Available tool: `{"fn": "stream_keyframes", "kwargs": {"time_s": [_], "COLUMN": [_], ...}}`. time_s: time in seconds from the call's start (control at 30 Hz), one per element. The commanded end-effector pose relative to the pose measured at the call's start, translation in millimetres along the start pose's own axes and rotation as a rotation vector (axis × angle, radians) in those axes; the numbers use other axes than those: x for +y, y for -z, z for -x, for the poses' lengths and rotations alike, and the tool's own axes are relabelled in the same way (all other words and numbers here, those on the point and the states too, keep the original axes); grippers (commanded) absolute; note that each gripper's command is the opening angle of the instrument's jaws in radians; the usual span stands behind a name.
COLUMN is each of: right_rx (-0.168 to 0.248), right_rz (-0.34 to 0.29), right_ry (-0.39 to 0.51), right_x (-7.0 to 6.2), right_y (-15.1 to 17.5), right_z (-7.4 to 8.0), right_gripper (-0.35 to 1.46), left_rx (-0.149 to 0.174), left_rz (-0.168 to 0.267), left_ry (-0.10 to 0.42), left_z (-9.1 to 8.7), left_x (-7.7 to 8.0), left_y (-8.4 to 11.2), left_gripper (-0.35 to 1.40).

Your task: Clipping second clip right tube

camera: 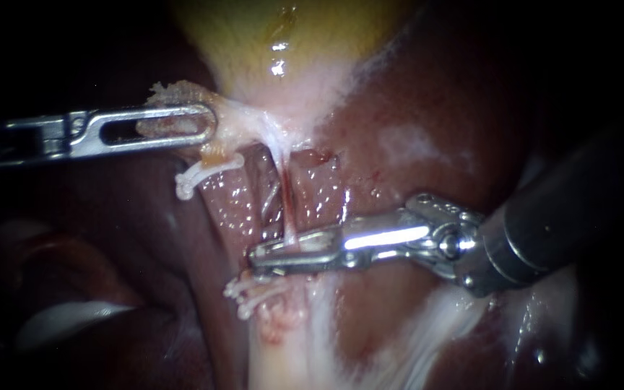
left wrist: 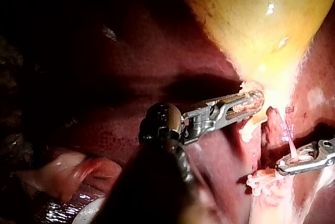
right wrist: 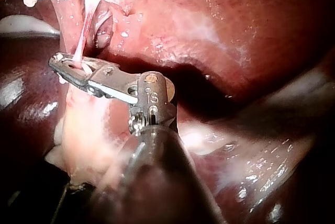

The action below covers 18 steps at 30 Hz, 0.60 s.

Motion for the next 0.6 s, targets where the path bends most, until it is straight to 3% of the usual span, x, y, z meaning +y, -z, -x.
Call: {"fn": "stream_keyframes", "kwargs": {"time_s": [0.03, 0.6], "right_rx": [0.0, 0.0], "right_rz": [0.001, 0.001], "right_ry": [0.002, 0.002], "right_x": [0.1, 0.0], "right_y": [-0.1, -0.1], "right_z": [0.1, 0.1], "right_gripper": [-0.35, -0.35], "left_rx": [0.0, 0.0], "left_rz": [0.0, 0.0], "left_ry": [0.0, 0.0], "left_z": [0.0, 0.0], "left_x": [0.0, 0.0], "left_y": [0.0, 0.0], "left_gripper": [-0.35, -0.35]}}
